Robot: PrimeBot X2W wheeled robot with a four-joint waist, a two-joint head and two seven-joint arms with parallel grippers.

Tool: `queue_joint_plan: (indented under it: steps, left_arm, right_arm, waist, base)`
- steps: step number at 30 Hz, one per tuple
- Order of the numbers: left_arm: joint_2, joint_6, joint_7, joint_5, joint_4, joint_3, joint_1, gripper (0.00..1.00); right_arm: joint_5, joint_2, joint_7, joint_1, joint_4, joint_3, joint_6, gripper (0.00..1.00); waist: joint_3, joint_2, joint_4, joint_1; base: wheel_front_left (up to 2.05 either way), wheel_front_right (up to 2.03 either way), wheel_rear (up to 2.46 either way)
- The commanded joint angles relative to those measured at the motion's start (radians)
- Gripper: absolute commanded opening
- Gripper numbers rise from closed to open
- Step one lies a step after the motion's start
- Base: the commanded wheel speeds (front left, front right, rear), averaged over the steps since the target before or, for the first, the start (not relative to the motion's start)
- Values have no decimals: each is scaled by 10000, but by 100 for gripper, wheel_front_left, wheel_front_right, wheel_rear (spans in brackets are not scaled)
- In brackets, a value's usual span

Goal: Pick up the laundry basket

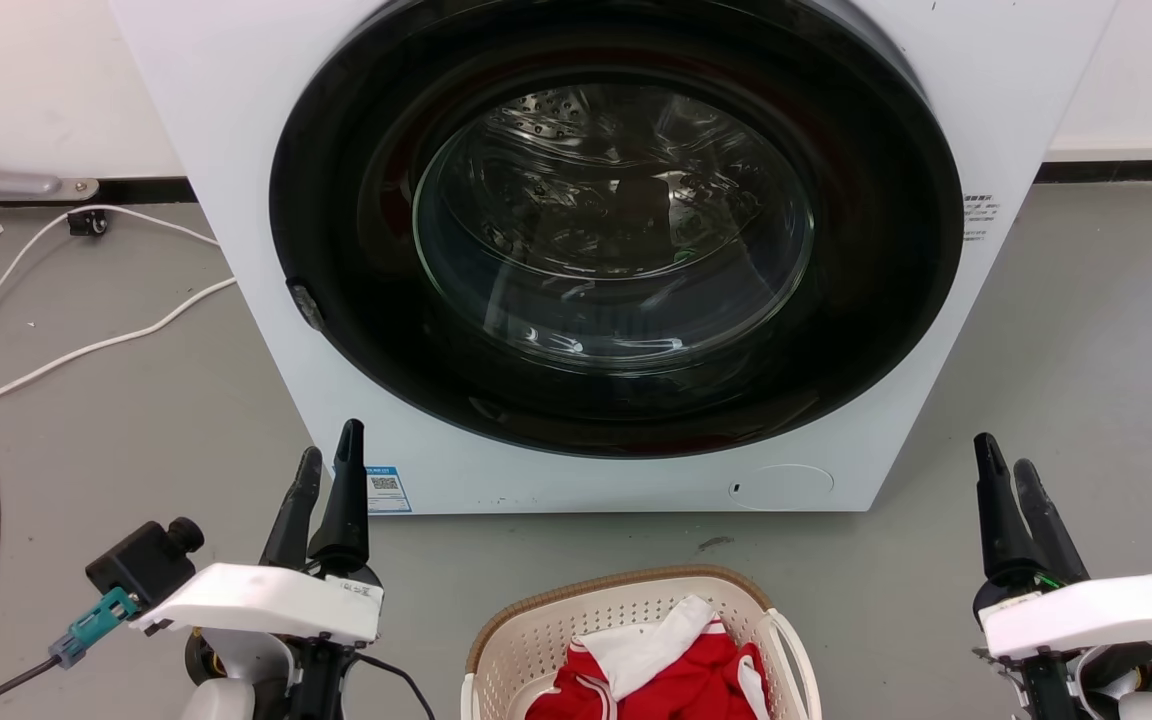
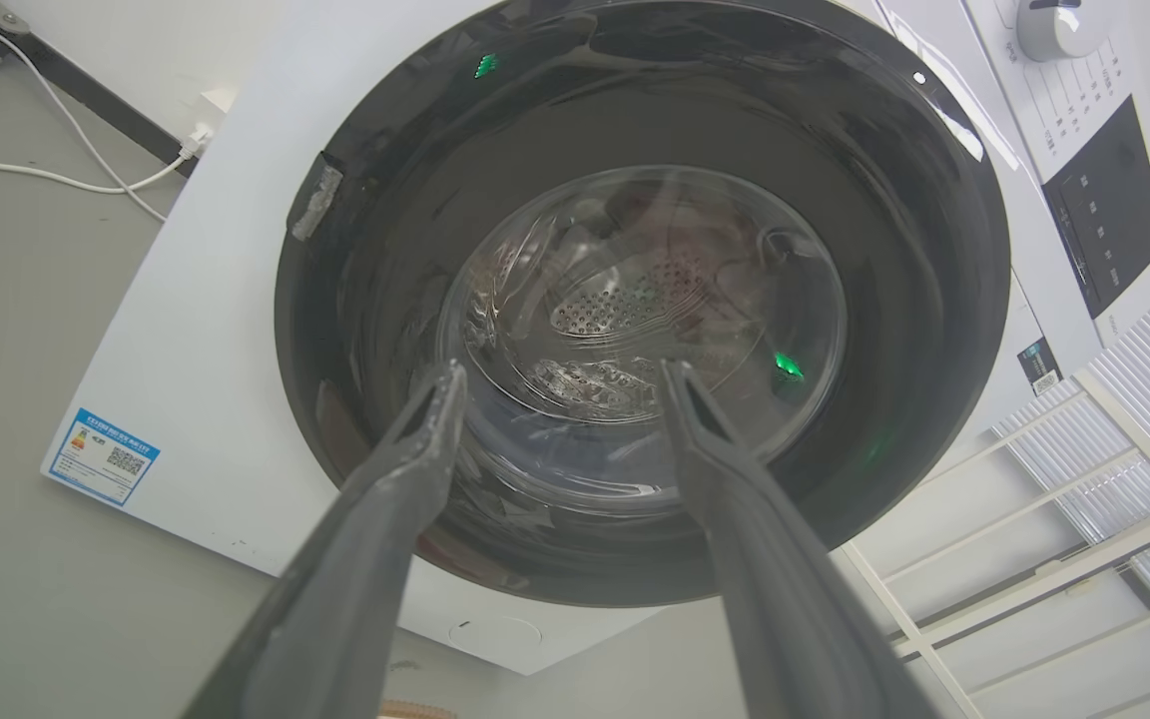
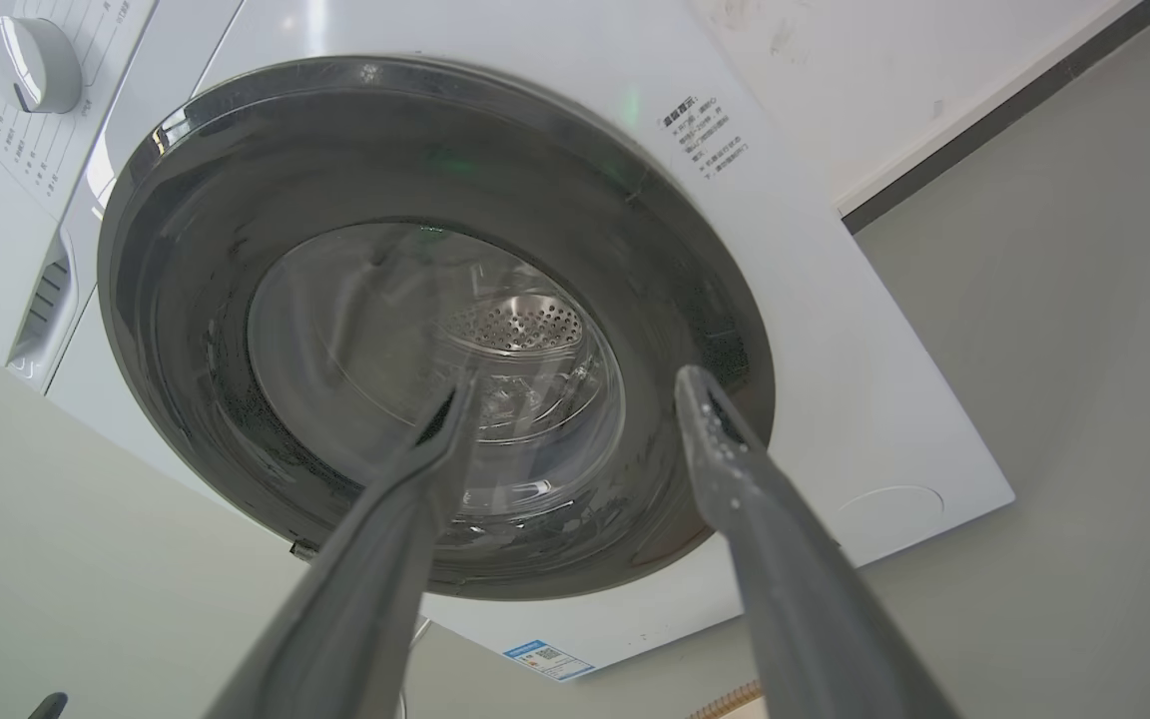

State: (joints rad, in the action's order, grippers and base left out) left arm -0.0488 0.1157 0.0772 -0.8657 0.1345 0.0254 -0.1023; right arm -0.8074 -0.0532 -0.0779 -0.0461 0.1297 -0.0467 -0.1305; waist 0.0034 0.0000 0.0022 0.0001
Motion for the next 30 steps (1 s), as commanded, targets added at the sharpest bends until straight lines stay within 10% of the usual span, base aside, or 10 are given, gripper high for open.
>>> queue_joint_plan:
  steps: [1,30]
  left_arm:
    - [-33,-12,117,361,-173,50,-230,100]
    - [-79,-197,923,4386,123,495,-281,100]
  right_arm:
    - [391,-5,-95,-84,-168,27,-1,100]
    - [4917,16,24,181,-866,101,-1,100]
  waist:
    - [0,0,0,-1]
    - [21,0,18,-1]
  base:
    - [0,0,0]
    - [0,0,0]
